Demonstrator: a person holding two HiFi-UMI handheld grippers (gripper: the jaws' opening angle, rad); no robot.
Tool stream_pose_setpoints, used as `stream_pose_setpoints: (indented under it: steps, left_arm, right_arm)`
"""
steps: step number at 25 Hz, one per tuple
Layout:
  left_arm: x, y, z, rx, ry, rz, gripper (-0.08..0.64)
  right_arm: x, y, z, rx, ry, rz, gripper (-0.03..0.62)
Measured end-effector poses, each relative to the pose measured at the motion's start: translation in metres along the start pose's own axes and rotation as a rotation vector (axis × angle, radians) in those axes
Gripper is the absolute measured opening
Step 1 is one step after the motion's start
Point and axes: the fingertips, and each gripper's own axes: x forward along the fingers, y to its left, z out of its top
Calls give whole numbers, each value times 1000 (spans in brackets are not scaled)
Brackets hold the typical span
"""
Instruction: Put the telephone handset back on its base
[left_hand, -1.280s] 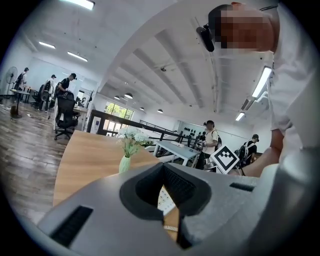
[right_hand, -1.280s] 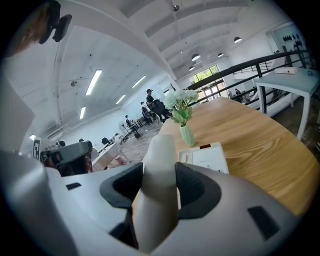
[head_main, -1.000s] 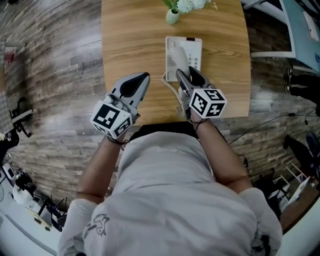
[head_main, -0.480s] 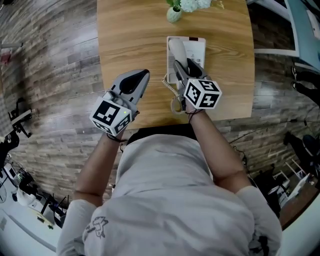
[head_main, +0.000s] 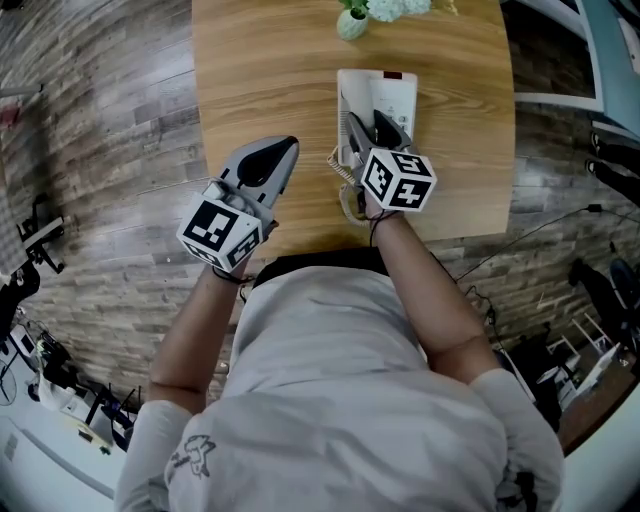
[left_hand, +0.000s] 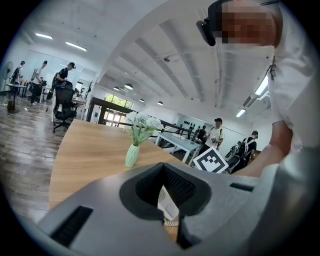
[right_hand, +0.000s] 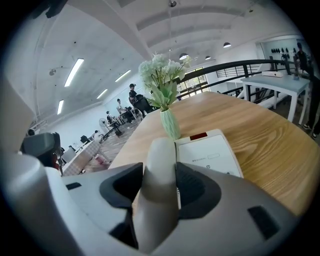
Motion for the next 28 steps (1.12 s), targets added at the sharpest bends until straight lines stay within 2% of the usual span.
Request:
stream_pose_setpoints:
  steps: [11, 28]
  left_arm:
    - [-3, 7, -4, -15, 3, 5, 5]
    - [-10, 2, -9, -25, -2, 17, 5]
  right_arm:
    - [10, -1, -15, 4, 20, -45, 219]
    - [18, 2, -22, -99, 69, -62, 241]
